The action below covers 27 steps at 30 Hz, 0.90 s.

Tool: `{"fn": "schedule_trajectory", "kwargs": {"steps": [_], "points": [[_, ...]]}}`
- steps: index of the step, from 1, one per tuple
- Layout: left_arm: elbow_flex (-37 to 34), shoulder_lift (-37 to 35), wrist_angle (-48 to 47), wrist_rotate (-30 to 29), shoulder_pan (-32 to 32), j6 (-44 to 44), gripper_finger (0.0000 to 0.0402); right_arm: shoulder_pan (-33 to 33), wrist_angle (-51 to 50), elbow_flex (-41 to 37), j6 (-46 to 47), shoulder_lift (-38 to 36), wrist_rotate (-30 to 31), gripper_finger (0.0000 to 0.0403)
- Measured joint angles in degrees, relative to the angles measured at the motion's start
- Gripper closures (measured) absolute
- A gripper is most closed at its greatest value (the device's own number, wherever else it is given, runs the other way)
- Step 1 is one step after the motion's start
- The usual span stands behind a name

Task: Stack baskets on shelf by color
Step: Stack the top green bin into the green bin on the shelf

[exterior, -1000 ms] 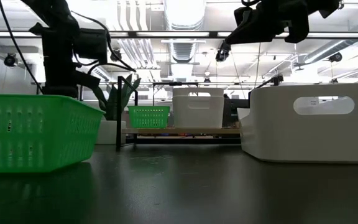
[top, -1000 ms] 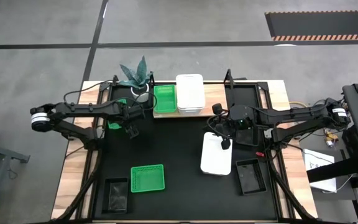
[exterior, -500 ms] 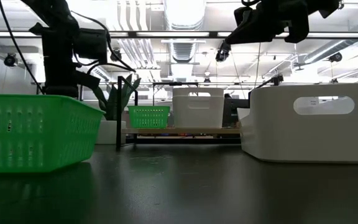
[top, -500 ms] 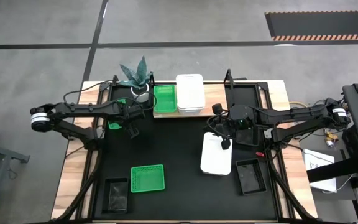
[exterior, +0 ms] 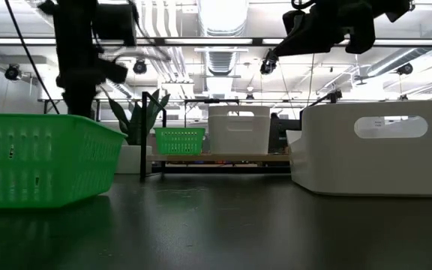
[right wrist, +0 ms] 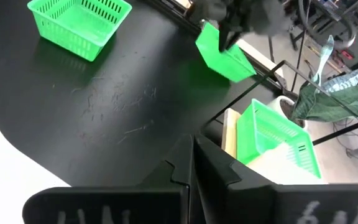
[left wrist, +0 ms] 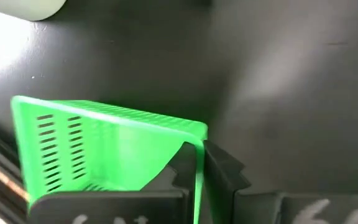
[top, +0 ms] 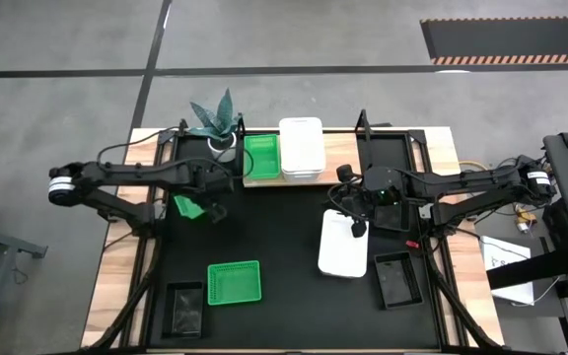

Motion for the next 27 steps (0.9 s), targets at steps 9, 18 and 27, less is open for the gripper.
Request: {"fn": "schedule_trajectory", "kwargs": {"steps": [9, 18, 27], "points": [[11.6, 0.0, -3.8, -1.4, -15.1, -11.7, 0.0401, 0.0, -0.2, 0.0, 1.5, 0.0, 0.0, 0.0394], [19.9, 0.7, -3.0, -8.9, -26.0, -16.4, 0.0402, 0.0, -1.2, 0.0, 1.5, 0.0, 0.0, 0.0394], [32.8, 10.3, -2.8, -14.0, -27.1, -6.5, 0.0402, 0.0, -1.2, 0.0, 1.5, 0.0, 0.0, 0.0394]]}}
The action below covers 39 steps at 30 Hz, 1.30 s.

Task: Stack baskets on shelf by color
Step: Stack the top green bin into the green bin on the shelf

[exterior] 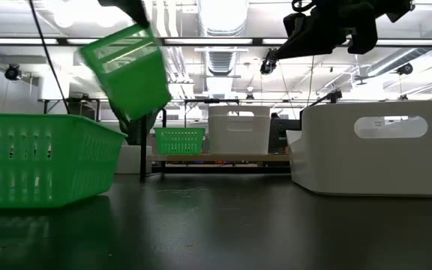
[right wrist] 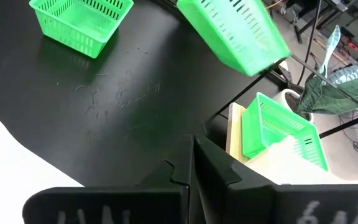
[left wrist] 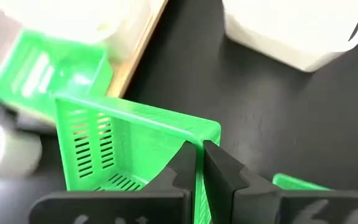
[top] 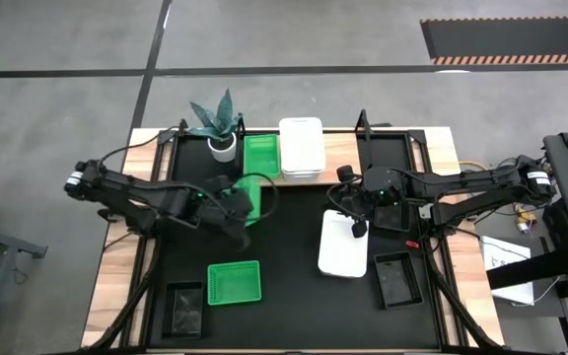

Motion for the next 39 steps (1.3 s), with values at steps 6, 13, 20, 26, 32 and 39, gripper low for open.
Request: {"fn": "schedule_trajectory", "kwargs": {"steps": [6, 13, 20, 26, 32, 39], "points": [[11.6, 8.7, -0.1, -8.0, 0.3, 12.5, 0.0402, 0.0, 0.0, 0.0, 0.0, 0.0, 0.0, 0.0394], [19.7, 15.1, -0.3, -11.4, 4.9, 25.9, 0.0401, 0.0, -0.1, 0.0, 0.0, 0.0, 0.0, 0.0394], [18.3, 16.7, -0.4, -11.5, 13.7, 28.1, 0.0401, 0.0, -0.3, 0.0, 0.0, 0.0, 0.0, 0.0394], [17.9, 18.9, 0.4, -11.1, 19.6, 30.5, 0.0401, 0.0, -0.3, 0.0, 0.0, 0.0, 0.0, 0.0394], [17.9, 21.3, 0.5, -10.3, 23.8, 31.2, 0.0401, 0.0, -0.5, 0.0, 0.0, 0.0, 0.3, 0.0394], [17.8, 24.2, 0.7, -7.1, 25.9, 32.7, 0.0401, 0.0, -0.5, 0.0, 0.0, 0.0, 0.4, 0.0394]]}}
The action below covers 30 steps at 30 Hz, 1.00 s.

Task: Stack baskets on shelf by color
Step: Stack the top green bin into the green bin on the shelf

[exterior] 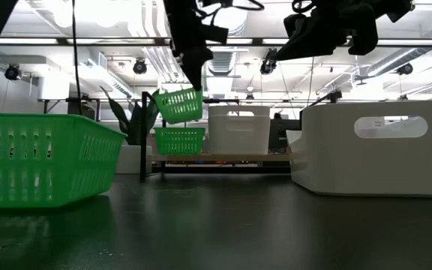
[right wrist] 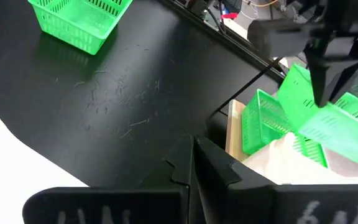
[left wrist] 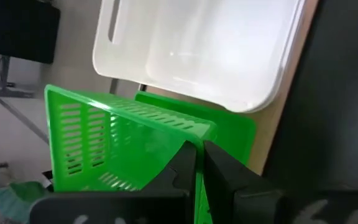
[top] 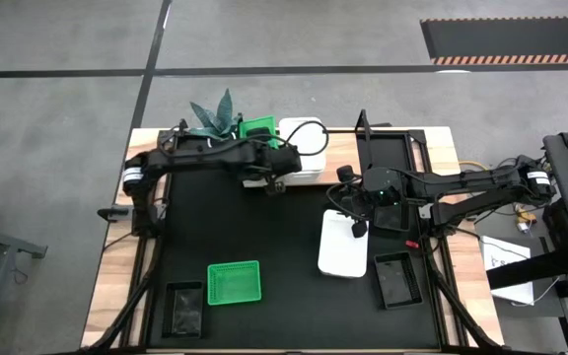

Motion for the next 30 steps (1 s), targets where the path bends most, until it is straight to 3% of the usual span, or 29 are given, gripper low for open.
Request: {"fn": "schedule_trajectory", "kwargs": {"steps": [7, 26, 30], "points": [[-0.3, 1.3, 0.5, 2.7, 0.3, 0.4, 0.0401, 0.0, -0.2, 0.0, 0.0, 0.0, 0.0, 0.0394], [-3.0, 1.3, 4.3, 2.6, 1.0, 0.8, 0.0401, 0.0, -0.6, 0.0, 0.0, 0.0, 0.0, 0.0394], [-4.0, 1.3, 4.6, 2.6, 1.0, 0.9, 0.0386, 0.0, -0.8, 0.0, 0.0, 0.0, 0.0, 0.0394]]}}
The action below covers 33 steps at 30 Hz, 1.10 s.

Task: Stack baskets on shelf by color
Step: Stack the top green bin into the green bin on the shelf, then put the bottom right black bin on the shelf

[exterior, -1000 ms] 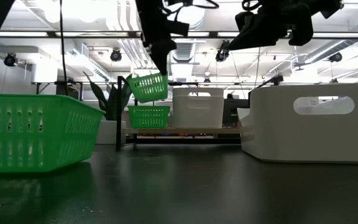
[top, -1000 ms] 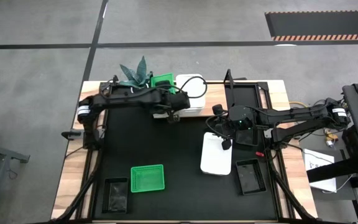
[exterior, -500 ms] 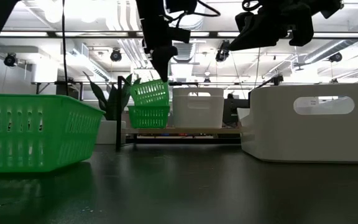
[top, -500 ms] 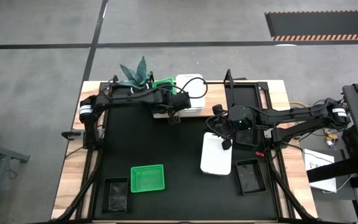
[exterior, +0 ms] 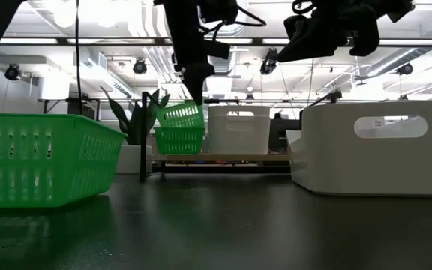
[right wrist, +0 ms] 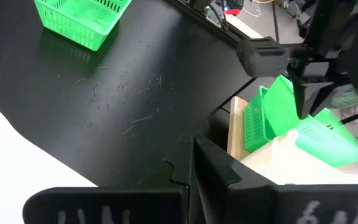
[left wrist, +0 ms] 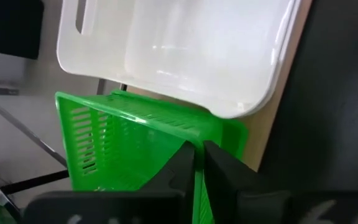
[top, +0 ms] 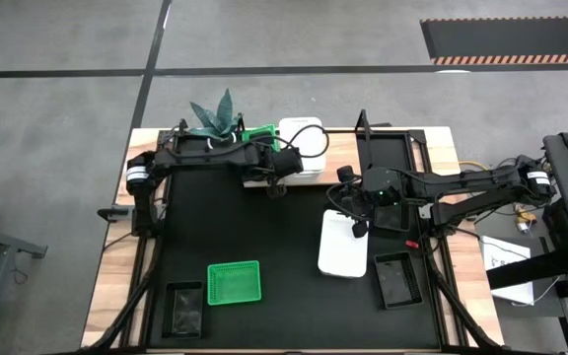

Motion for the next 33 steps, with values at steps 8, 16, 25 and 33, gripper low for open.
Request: {"fn": "schedule_trajectory", "kwargs": {"steps": [8, 16, 25, 33], "points": [[-1.3, 0.0, -0.1, 0.0, 0.0, 0.0, 0.0341, 0.0, 0.0, 0.0, 0.0, 0.0, 0.0, 0.0394], [0.6, 0.0, -0.4, -0.1, -1.2, 0.0, 0.0326, 0.0, -0.4, 0.0, 0.0, 0.0, 0.0, 0.0394], [0.4, -2.3, -0.7, 1.0, -7.2, -0.9, 0.0326, 0.0, -1.0, 0.0, 0.0, 0.0, 0.0, 0.0394], [-2.1, -5.6, 2.9, 14.1, -16.4, 0.4, 0.0327, 0.0, -0.9, 0.0, 0.0, 0.0, 0.0, 0.0394]]}}
